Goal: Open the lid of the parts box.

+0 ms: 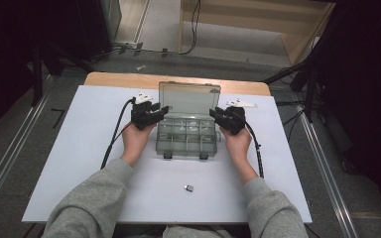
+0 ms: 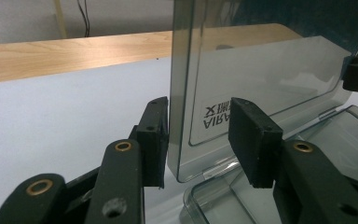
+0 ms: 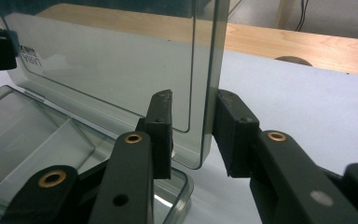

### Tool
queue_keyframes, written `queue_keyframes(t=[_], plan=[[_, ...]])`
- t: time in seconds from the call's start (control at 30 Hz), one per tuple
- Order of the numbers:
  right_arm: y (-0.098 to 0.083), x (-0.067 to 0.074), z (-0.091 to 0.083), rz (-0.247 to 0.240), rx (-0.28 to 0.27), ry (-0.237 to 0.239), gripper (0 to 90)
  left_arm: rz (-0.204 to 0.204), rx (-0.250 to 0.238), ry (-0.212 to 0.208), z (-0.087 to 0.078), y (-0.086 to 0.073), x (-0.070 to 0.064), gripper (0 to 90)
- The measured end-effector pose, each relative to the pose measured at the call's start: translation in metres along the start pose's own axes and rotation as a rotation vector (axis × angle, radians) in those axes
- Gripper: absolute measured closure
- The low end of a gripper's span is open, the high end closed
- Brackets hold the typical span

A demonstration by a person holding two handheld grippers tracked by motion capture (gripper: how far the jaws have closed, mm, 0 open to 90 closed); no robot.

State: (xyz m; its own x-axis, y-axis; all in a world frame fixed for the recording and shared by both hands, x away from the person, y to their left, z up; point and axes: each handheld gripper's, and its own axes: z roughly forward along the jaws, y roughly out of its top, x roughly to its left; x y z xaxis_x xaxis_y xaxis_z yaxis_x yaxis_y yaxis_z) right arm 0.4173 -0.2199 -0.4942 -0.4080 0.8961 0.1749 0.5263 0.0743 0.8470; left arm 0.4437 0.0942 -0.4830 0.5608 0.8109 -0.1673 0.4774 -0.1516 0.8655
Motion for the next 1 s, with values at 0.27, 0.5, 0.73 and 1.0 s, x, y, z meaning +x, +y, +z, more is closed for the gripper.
queue_keyframes(t=[0.27,0.5,0.73,1.0], plan=[[-0.002,-0.001,0.008,0.003,0.002,-0.015,66.0,-0.006,-0.002,0.016,0.007,-0.003,0.001,57.7],[-0.002,-0.004,0.014,0.034,0.005,-0.009,65.5,-0.006,0.001,0.036,0.013,-0.006,0.001,56.2],[-0.002,-0.002,0.019,0.042,0.023,-0.015,59.4,-0.014,0.006,0.051,0.019,-0.01,0.002,54.4],[-0.005,-0.002,0.024,0.049,0.03,-0.012,52.9,-0.046,0.006,0.032,0.023,-0.013,0.004,51.2]])
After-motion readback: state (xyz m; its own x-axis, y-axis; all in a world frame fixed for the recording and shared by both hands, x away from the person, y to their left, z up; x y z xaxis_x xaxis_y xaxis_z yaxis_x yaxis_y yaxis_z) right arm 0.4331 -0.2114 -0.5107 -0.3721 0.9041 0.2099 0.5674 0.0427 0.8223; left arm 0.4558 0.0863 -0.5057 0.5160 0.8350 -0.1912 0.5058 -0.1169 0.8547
